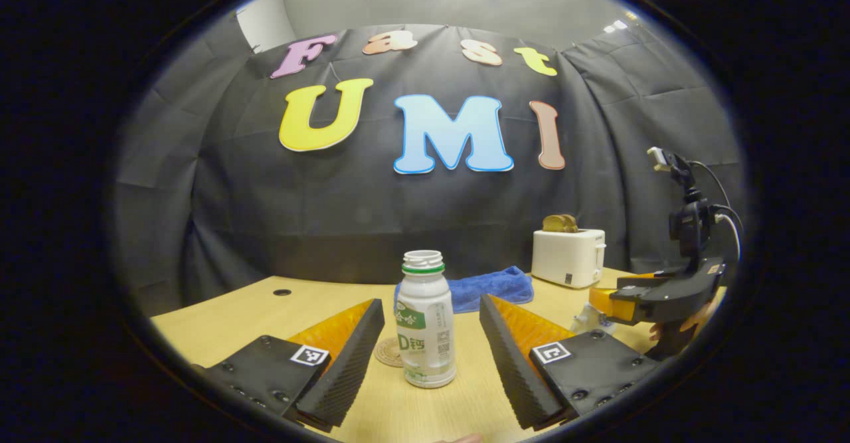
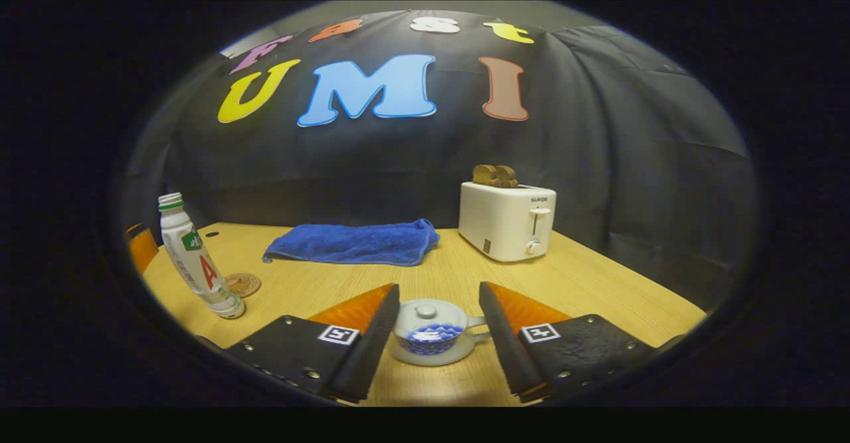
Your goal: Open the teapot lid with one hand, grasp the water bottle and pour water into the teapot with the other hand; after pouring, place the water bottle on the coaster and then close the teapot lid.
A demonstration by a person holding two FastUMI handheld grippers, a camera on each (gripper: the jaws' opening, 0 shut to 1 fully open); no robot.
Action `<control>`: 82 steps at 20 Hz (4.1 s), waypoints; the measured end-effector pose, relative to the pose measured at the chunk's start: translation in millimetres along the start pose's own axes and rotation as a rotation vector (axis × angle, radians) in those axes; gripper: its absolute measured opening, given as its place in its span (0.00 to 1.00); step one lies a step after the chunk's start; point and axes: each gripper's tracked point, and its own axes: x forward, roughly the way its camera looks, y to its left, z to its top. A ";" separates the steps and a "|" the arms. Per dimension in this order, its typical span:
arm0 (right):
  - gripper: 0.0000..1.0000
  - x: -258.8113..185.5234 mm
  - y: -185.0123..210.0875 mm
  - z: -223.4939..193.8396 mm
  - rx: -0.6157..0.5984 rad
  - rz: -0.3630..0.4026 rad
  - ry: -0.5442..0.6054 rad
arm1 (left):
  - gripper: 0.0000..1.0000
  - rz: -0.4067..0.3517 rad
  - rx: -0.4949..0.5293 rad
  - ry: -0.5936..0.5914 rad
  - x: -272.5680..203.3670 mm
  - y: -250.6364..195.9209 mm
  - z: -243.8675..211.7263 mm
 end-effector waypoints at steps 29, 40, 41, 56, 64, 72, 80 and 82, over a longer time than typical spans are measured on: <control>0.01 -39.6 28.3 48.7 -0.054 0.069 -0.168 | 1.00 -0.006 -0.016 0.109 41.7 8.5 -56.8; 0.01 -51.8 30.7 49.7 -0.027 0.098 -0.170 | 0.88 -0.057 0.005 0.105 73.6 1.6 -64.2; 0.01 -56.3 29.3 49.6 -0.027 0.101 -0.174 | 0.84 -0.061 0.022 0.109 73.3 0.4 -62.5; 0.01 -148.5 -33.9 17.0 -0.021 0.025 -0.203 | 0.75 -0.185 0.432 0.121 62.4 -65.7 -49.2; 0.01 -177.2 -44.7 -18.4 0.030 0.019 -0.146 | 0.75 -0.236 0.724 0.151 80.4 -93.7 -66.3; 0.01 -187.8 -46.9 -36.5 0.027 0.013 -0.118 | 0.82 -0.292 0.938 0.166 89.1 -119.1 -78.7; 0.01 -187.6 -55.5 -44.0 0.043 -0.001 -0.102 | 0.82 -0.322 1.150 0.152 103.3 -143.3 -85.8; 0.01 -187.3 -56.6 -45.3 0.046 -0.002 -0.099 | 0.82 -0.330 1.198 0.149 106.2 -148.8 -88.3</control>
